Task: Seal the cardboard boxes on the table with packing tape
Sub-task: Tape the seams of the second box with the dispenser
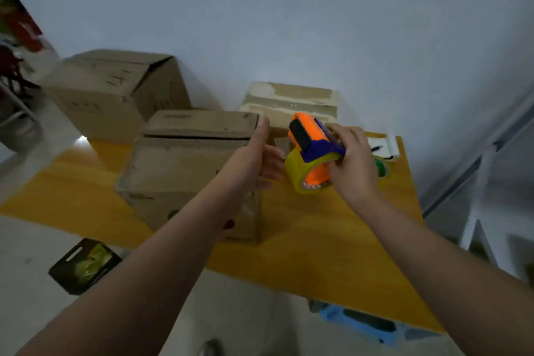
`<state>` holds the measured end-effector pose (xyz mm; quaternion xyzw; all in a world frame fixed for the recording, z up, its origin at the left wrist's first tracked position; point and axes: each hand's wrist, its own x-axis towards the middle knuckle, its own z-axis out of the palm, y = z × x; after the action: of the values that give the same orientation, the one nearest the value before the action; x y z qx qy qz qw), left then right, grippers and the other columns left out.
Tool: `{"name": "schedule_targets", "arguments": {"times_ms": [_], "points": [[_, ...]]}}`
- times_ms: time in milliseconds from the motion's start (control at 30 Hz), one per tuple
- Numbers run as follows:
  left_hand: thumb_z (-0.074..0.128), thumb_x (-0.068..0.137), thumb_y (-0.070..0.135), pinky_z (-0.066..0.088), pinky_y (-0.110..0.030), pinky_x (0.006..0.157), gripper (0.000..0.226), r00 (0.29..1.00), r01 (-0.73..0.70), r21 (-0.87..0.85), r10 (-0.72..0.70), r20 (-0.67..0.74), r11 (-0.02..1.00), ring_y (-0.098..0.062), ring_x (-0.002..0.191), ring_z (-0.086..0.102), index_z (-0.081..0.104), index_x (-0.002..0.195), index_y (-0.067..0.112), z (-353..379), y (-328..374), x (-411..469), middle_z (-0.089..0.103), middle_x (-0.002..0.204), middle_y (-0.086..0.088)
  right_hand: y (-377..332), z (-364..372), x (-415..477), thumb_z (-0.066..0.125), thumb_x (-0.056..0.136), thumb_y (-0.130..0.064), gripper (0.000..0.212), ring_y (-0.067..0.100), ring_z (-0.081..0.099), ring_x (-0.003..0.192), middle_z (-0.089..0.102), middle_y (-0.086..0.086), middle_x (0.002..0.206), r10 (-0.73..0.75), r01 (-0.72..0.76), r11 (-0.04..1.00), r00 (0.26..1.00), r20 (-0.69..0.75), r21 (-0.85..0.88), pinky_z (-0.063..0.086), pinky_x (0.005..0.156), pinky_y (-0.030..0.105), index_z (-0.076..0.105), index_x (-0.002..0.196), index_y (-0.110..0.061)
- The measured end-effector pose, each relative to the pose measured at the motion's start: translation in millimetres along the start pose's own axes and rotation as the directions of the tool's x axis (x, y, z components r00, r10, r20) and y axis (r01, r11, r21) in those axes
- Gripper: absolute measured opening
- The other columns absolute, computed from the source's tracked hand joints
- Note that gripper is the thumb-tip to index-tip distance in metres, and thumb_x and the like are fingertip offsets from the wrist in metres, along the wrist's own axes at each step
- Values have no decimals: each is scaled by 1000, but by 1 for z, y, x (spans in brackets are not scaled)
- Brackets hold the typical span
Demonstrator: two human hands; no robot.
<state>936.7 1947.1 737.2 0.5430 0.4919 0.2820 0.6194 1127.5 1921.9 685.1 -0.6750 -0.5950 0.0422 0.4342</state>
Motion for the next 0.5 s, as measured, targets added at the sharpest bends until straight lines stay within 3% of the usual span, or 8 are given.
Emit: {"name": "schedule_targets", "arguments": {"times_ms": [67,167,300,367,433,500], "points": [[46,77,73,48,-26,61,61,999,-18,29,17,29,999,-11,61,62,65,81,15,-15,14,-5,68,70,0,-20,3,10,61,79,3,54,26,53,107,50,4,121,-32,32,999,999,-22,-9,49,84,38,54,129,-17],[59,90,33,42,-24,57,23,987,-152,55,155,-48,987,-10,58,56,62,77,14,-41,26,-7,63,64,3,-44,13,22,65,75,-1,55,27,53,107,50,3,121,-32,31,998,999,-16,-62,49,78,37,56,126,-18],[50,95,18,46,-19,50,22,965,-213,147,231,-122,966,-10,54,57,57,77,8,-88,48,3,60,68,-3,-79,41,33,74,71,-14,56,21,50,108,50,0,120,-95,108,987,990,109,-123,38,73,27,52,123,-16],[49,94,14,47,-18,48,20,959,-229,164,251,-130,960,-10,50,57,56,77,5,-117,63,11,61,67,-5,-104,57,41,73,72,-10,61,13,52,101,51,-9,116,-98,91,995,975,198,42,40,74,24,43,124,-24],[49,93,12,48,-20,51,20,952,-248,189,275,-134,950,-10,49,57,56,75,6,-147,77,19,61,63,-3,-134,73,49,70,73,-5,69,7,57,86,53,-19,106,-139,62,965,945,295,256,45,66,20,34,119,-43],[48,92,11,49,-23,54,21,951,-260,176,284,-126,949,-11,50,58,56,73,8,-177,88,26,60,60,-3,-160,90,58,68,74,-6,76,9,61,70,57,-9,98,-172,6,909,916,363,416,47,57,21,30,115,-58]]}}
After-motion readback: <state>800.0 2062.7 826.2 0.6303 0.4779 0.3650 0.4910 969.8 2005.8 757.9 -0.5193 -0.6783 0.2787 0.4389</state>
